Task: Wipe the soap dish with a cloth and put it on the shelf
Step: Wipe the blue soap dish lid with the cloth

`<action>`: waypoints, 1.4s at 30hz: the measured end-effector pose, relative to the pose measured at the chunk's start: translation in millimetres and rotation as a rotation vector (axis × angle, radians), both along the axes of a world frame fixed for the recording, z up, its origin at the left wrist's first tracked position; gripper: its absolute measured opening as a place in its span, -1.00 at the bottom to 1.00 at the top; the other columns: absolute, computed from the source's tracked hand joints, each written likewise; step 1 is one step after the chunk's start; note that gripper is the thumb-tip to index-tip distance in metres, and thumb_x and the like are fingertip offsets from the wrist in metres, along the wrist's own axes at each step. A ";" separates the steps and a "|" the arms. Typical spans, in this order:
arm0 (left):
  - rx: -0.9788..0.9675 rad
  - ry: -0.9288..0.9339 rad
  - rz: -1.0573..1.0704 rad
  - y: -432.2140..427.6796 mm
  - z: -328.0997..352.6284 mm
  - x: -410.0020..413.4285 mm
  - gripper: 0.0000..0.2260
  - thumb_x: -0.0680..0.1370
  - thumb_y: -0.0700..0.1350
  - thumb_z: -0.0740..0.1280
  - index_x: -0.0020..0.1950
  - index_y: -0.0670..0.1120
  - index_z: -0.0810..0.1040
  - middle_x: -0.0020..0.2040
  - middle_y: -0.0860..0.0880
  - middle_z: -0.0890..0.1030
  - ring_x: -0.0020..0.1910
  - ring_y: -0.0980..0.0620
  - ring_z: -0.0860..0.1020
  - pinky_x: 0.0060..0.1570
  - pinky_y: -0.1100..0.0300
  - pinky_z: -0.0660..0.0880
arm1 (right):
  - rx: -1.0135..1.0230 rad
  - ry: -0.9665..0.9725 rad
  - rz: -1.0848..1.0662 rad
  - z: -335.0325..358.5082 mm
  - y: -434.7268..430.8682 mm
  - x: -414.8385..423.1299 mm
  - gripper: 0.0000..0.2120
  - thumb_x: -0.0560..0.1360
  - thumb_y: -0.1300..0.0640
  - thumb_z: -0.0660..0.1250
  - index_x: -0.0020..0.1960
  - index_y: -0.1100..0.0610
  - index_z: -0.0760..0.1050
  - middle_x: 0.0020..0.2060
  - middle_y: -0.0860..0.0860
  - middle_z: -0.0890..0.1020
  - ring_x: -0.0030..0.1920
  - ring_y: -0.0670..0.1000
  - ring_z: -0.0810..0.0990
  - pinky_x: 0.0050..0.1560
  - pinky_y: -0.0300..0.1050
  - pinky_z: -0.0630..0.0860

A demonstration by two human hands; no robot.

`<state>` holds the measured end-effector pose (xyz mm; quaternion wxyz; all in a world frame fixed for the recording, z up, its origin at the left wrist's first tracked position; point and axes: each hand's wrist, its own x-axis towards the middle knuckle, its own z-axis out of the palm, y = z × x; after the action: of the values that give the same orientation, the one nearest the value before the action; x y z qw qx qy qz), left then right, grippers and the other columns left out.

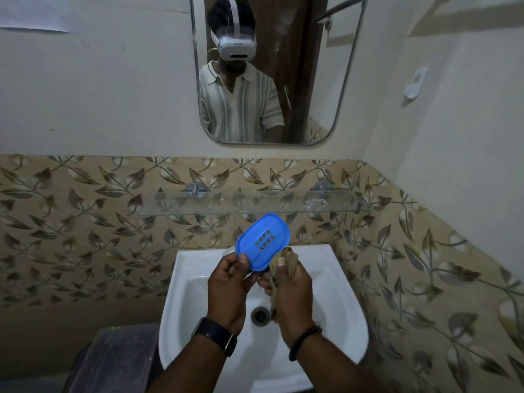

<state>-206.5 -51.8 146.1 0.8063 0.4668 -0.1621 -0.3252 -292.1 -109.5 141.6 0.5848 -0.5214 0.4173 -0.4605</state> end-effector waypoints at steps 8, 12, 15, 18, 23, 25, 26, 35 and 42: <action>0.065 -0.157 -0.070 2.9 1.1 -10.3 -0.83 0.61 -0.19 0.32 0.11 -0.27 0.60 0.00 -0.21 0.72 -0.01 -0.11 0.69 0.04 0.03 0.64 | -0.997 0.443 -0.200 3.5 -17.5 -16.7 -0.74 0.55 0.20 0.30 0.20 0.02 0.58 0.05 0.04 0.53 0.00 0.12 0.52 -0.05 0.07 0.55; 0.060 -0.115 -0.086 5.2 -3.2 -0.7 -0.87 0.61 -0.24 0.30 0.06 -0.27 0.61 -0.04 -0.18 0.72 -0.05 -0.10 0.67 0.00 0.01 0.63 | -1.350 0.625 0.098 4.7 -16.3 -26.8 -0.53 0.48 0.28 0.29 0.31 -0.10 0.52 0.03 0.02 0.60 -0.02 0.10 0.58 -0.11 0.05 0.50; 0.082 -0.157 -0.106 10.6 -7.7 -3.2 -0.85 0.61 -0.18 0.32 0.06 -0.24 0.61 -0.03 -0.18 0.74 -0.02 -0.10 0.71 -0.04 0.05 0.64 | -1.216 0.853 -0.164 12.1 -43.5 -36.4 -0.58 0.43 0.26 0.32 0.23 -0.05 0.58 -0.07 0.02 0.56 -0.11 0.12 0.55 -0.20 0.01 0.41; 0.095 -0.164 -0.117 12.6 -7.2 -4.9 -0.83 0.61 -0.16 0.32 0.07 -0.26 0.61 -0.06 -0.15 0.74 -0.04 -0.07 0.71 -0.06 0.08 0.65 | -1.004 0.787 -0.156 4.7 -32.9 -23.7 -0.58 0.43 0.27 0.25 0.23 -0.01 0.57 -0.06 0.07 0.55 -0.10 0.16 0.56 -0.17 0.01 0.46; 0.109 -0.006 -0.037 15.1 -11.9 17.8 -0.79 0.62 -0.17 0.31 0.06 -0.32 0.60 -0.05 -0.19 0.70 -0.07 -0.10 0.64 -0.10 0.03 0.63 | -1.289 0.762 0.295 -4.0 1.7 -29.5 -0.50 0.46 0.24 0.24 0.35 -0.10 0.51 0.10 0.02 0.58 0.12 0.09 0.54 -0.16 -0.04 0.40; 0.117 0.018 -0.008 17.6 -15.3 23.3 -0.77 0.61 -0.16 0.32 0.09 -0.34 0.59 0.00 -0.23 0.68 -0.07 -0.12 0.64 -0.06 -0.01 0.63 | -1.383 0.820 0.275 -1.3 -4.5 -36.1 -0.52 0.44 0.23 0.34 0.28 -0.17 0.54 0.11 -0.02 0.60 0.13 0.05 0.55 -0.17 -0.04 0.37; 0.117 0.012 0.001 18.4 -16.3 24.6 -0.77 0.61 -0.15 0.33 0.08 -0.33 0.60 0.00 -0.22 0.69 -0.08 -0.10 0.66 -0.06 0.00 0.64 | -1.388 0.851 0.210 0.0 -12.0 -38.2 -0.57 0.44 0.22 0.37 0.22 -0.17 0.58 0.10 -0.03 0.62 0.10 0.06 0.57 -0.17 -0.03 0.37; 0.067 -0.067 0.021 14.7 -9.1 21.5 -0.83 0.62 -0.17 0.31 -0.02 -0.26 0.63 -0.12 -0.09 0.73 -0.13 -0.03 0.70 -0.17 0.13 0.65 | -1.213 0.828 0.138 3.0 -8.8 -19.8 -0.58 0.42 0.22 0.31 0.24 -0.05 0.56 -0.02 0.04 0.57 -0.07 0.11 0.53 -0.17 0.02 0.47; 0.103 -0.353 0.032 22.8 -18.9 30.4 -0.82 0.63 -0.04 0.32 0.15 -0.07 0.64 0.04 -0.07 0.73 0.08 -0.10 0.67 0.02 0.04 0.63 | -0.676 0.534 -0.011 -20.6 -30.5 -31.7 -0.79 0.41 0.11 0.17 -0.28 0.09 0.55 -0.15 0.00 0.49 -0.18 -0.02 0.53 -0.17 0.00 0.55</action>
<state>-176.1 -29.0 127.2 0.7453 0.5600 -0.2766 -0.2331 -323.9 -140.0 121.0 0.2498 -0.7823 0.3826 -0.4234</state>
